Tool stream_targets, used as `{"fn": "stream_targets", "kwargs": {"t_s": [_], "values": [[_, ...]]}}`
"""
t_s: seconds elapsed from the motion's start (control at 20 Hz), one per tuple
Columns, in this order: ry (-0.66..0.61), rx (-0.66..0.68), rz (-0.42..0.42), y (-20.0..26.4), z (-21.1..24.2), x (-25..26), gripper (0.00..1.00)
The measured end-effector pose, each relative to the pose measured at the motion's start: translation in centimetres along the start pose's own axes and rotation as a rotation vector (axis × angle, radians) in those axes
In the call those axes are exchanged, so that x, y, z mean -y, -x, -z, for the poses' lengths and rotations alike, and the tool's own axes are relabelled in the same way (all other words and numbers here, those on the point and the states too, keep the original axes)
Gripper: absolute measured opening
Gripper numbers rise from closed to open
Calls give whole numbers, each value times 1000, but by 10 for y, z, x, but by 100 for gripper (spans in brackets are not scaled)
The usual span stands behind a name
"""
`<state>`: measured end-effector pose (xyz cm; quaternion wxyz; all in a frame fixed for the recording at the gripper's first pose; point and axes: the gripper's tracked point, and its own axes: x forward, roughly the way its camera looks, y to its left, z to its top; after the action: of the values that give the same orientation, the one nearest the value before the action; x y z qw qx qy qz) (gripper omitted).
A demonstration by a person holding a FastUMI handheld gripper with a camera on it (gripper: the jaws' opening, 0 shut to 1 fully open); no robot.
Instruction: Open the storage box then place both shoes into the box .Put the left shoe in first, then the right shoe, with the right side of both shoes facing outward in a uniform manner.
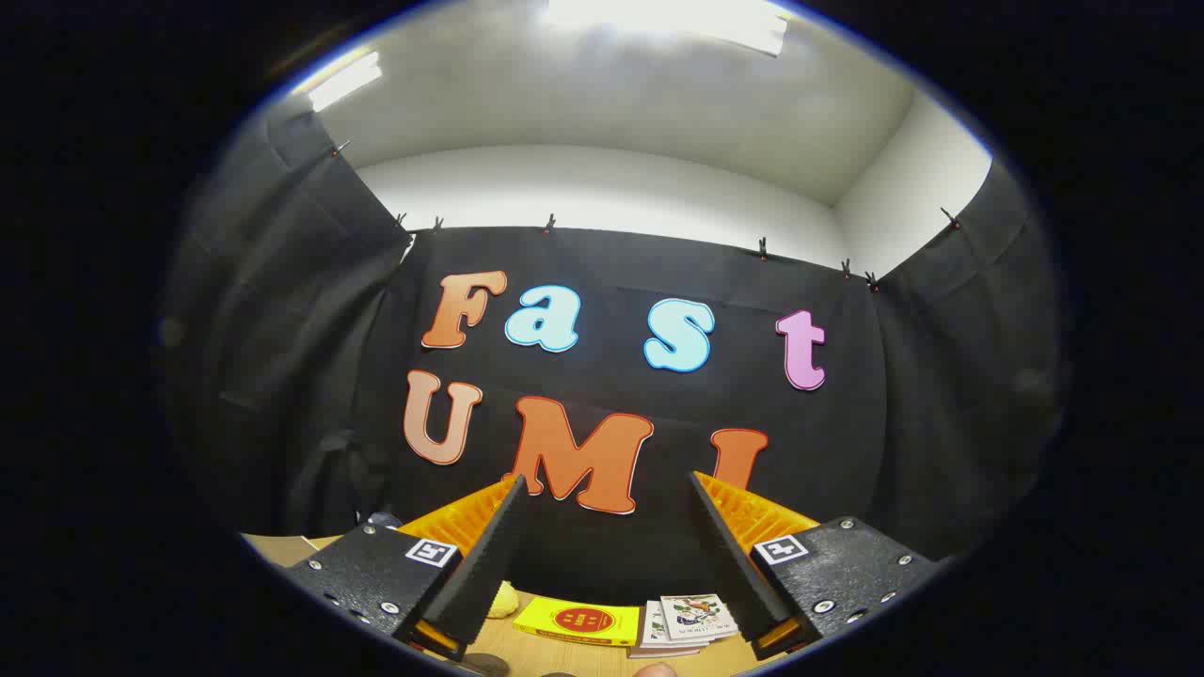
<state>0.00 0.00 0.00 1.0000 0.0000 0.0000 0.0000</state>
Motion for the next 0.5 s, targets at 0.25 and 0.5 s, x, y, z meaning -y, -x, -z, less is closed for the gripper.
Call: {"fn": "stream_targets", "kwargs": {"t_s": [0.25, 0.5], "values": [[25, -17, 45, 1, 0, -1, 99], [25, -33, 88, 10, 2, 5, 99]]}}
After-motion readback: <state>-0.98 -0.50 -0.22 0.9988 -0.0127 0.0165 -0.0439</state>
